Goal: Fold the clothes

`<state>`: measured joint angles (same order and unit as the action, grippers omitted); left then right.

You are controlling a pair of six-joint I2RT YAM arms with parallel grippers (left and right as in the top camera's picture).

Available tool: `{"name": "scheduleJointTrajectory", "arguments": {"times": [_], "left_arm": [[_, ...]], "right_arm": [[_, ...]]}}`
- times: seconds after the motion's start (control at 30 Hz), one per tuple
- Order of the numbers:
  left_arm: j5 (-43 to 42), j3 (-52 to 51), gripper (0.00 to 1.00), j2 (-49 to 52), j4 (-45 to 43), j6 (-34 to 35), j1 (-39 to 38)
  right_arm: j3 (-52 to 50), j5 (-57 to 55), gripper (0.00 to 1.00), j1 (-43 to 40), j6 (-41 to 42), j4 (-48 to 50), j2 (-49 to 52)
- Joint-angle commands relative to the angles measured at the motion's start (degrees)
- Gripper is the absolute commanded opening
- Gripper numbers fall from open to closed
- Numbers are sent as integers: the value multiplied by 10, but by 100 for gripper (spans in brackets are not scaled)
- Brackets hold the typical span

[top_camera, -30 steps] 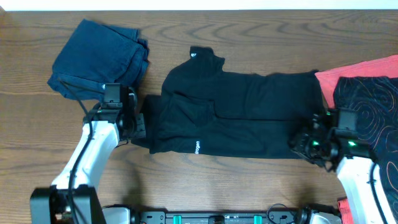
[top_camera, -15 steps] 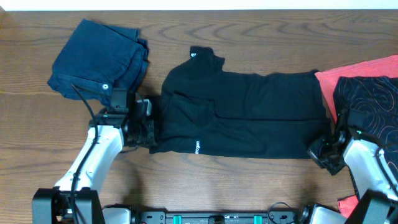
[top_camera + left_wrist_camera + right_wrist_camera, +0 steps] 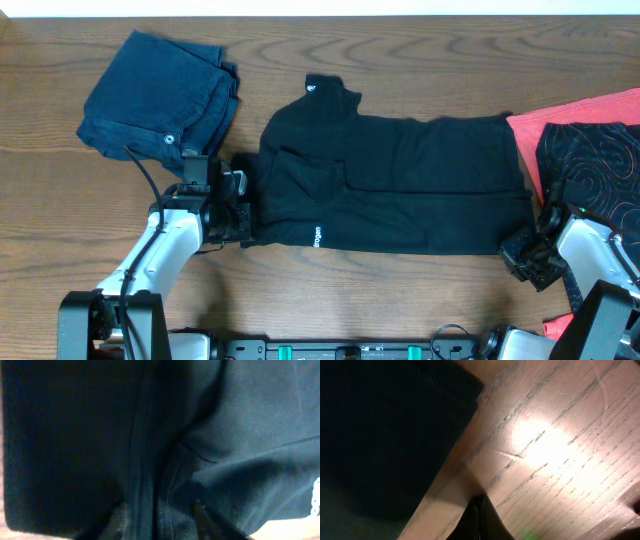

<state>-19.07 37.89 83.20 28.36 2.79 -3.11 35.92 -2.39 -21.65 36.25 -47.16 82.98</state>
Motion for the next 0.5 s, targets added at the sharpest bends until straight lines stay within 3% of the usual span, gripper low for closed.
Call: {"name": "scheduleJointTrajectory", "arguments": {"times": [0.0, 0.07, 0.37, 0.47], "left_arm": [[6, -9, 23, 9, 2, 9, -1], [27, -9, 7, 9, 5, 10, -1], [124, -9, 6, 9, 61, 32, 40], [122, -8, 6, 4, 75, 35, 77]], "right_arm": [[-5, 2, 1, -5, -21, 2, 6], [-5, 11, 1, -5, -30, 7, 6], [-5, -4, 1, -5, -42, -16, 6], [-4, 52, 1, -5, -84, -2, -4]]}}
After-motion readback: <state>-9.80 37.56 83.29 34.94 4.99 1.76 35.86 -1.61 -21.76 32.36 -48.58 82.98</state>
